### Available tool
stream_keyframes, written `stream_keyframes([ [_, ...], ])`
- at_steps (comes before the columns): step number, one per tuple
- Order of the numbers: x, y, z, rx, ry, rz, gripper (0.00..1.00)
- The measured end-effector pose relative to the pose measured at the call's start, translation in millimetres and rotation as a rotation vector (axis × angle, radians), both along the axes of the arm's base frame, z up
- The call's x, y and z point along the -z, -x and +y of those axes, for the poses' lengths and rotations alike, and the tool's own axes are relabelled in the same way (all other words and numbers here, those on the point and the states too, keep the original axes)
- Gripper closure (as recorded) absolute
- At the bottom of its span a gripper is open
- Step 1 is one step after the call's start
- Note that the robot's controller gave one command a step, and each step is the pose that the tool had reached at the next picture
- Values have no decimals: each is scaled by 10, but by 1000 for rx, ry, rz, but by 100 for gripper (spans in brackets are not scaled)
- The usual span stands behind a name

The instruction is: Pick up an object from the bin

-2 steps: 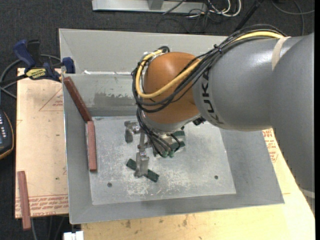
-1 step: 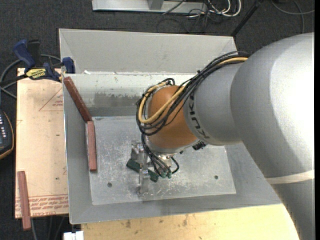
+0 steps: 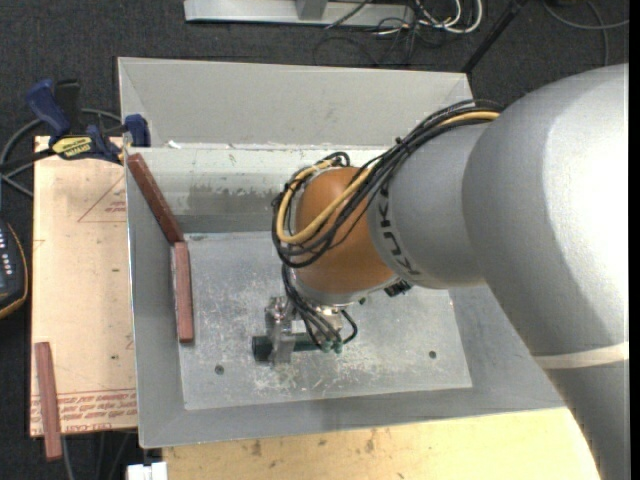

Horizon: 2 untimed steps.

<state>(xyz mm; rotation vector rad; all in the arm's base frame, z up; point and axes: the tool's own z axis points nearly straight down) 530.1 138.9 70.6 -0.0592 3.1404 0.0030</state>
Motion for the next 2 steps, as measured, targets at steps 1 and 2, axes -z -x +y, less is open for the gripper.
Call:
stream_keyframes([
  [1,-1251,-126,422,-69,-3,-11,100],
  [2,-2035,-128,545,-521,0,-10,100],
])
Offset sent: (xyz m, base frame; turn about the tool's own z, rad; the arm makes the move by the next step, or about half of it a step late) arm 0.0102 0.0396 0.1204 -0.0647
